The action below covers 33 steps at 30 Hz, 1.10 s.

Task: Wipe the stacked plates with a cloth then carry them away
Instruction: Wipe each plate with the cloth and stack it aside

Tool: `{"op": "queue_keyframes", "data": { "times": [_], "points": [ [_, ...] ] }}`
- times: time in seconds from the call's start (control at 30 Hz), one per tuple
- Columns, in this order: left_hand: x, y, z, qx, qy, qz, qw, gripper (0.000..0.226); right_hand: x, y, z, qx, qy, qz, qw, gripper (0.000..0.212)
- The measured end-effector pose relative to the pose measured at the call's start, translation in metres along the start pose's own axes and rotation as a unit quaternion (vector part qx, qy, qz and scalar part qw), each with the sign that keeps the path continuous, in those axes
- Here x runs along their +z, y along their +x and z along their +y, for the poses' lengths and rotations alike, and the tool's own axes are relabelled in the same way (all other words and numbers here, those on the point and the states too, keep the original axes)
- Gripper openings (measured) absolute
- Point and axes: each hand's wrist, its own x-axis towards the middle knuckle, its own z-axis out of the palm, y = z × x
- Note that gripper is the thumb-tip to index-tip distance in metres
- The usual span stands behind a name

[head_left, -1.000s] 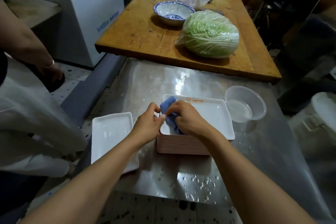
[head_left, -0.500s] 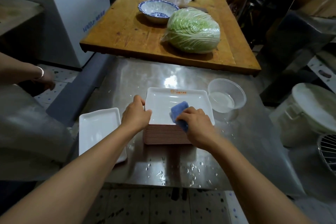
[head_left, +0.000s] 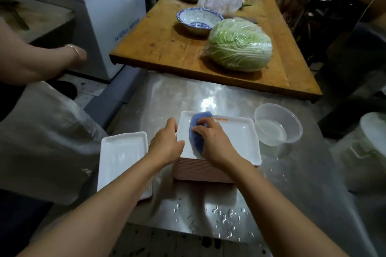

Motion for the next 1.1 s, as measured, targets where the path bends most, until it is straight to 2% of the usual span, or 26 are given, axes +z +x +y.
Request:
{"op": "queue_keyframes", "data": {
  "times": [0.07, 0.17, 0.3, 0.43, 0.5, 0.53, 0.6, 0.67, 0.8, 0.93, 1.03, 1.1],
  "points": [
    [-0.001, 0.001, -0.001, 0.007, 0.01, 0.006, 1.0, 0.026, 0.007, 0.016, -0.007, -0.022, -0.015, 0.007, 1.0, 0.052],
    [0.0, 0.001, -0.002, 0.016, 0.019, 0.013, 1.0, 0.027, 0.012, 0.031, -0.01, -0.028, -0.067, 0.015, 0.997, 0.051],
    [0.003, 0.001, -0.003, 0.006, 0.024, 0.015, 1.0, 0.025, 0.003, 0.02, 0.016, 0.01, -0.141, 0.065, 0.988, 0.04],
    [0.005, 0.002, -0.003, 0.006, 0.026, 0.031, 0.999, 0.023, -0.017, -0.011, 0.057, 0.118, -0.129, 0.122, 0.977, 0.019],
    [0.006, 0.002, -0.002, 0.007, 0.028, 0.039, 0.999, 0.022, -0.028, -0.022, 0.061, 0.179, -0.098, 0.104, 0.973, 0.019],
    [0.007, 0.002, -0.002, 0.005, 0.029, 0.043, 0.999, 0.022, -0.033, -0.027, 0.059, 0.187, -0.121, 0.066, 0.973, 0.021],
    [0.008, 0.001, -0.002, -0.002, 0.031, 0.048, 0.998, 0.022, -0.039, -0.035, 0.055, 0.157, -0.191, 0.04, 0.968, 0.02],
    [0.008, 0.002, -0.001, -0.011, 0.033, 0.051, 0.998, 0.023, -0.046, -0.048, 0.05, 0.144, -0.202, 0.005, 0.969, 0.017],
    [0.008, 0.0, 0.001, -0.024, 0.04, 0.057, 0.997, 0.022, -0.053, -0.076, 0.039, 0.127, -0.161, -0.027, 0.978, 0.012],
    [0.007, -0.006, 0.008, -0.029, 0.071, 0.07, 0.995, 0.025, -0.064, -0.091, 0.035, 0.144, -0.065, -0.029, 0.987, 0.031],
    [0.008, -0.019, 0.018, -0.016, 0.148, 0.116, 0.982, 0.039, -0.074, -0.102, 0.037, 0.175, 0.038, 0.017, 0.984, 0.021],
    [0.014, -0.031, 0.027, 0.066, 0.191, 0.161, 0.966, 0.044, -0.079, -0.109, 0.041, 0.181, 0.065, 0.093, 0.977, 0.02]
  ]
}}
